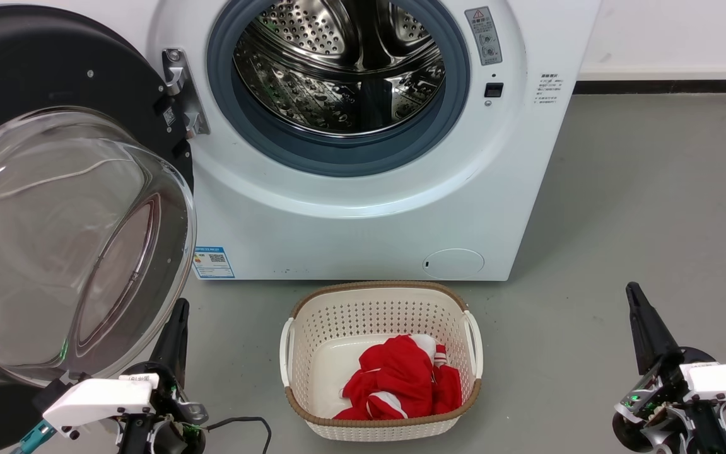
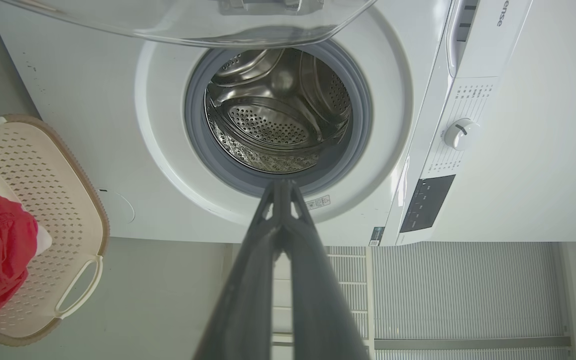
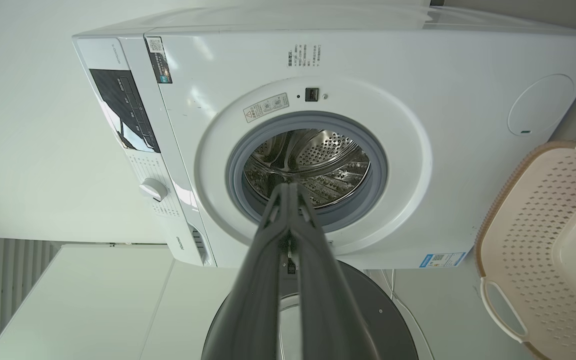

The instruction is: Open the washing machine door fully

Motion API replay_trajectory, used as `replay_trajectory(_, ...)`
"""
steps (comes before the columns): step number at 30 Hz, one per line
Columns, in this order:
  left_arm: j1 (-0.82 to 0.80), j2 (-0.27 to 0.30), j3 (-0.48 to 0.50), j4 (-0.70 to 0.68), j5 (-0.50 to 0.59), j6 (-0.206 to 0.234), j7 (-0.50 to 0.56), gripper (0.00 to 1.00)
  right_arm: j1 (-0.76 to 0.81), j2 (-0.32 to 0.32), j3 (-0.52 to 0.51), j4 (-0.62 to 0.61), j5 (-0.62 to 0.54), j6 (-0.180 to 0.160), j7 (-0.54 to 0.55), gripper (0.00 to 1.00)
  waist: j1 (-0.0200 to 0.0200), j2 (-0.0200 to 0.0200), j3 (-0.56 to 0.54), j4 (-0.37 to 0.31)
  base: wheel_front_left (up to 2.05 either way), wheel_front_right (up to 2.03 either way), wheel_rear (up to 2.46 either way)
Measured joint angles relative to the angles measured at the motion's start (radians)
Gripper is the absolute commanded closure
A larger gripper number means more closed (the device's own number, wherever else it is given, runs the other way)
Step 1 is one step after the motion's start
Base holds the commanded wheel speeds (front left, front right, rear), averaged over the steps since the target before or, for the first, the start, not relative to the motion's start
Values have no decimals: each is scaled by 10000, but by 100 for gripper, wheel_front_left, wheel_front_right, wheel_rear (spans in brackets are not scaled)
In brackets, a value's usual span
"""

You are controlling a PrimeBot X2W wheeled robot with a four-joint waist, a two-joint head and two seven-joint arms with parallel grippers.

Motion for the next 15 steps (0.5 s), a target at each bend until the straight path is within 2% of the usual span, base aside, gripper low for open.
replay_trajectory(15, 0, 0, 2, 2, 0, 0, 0, 100, -2, 42, -56, 4, -21, 0, 19, 100, 0, 0, 0, 0, 0, 0, 0)
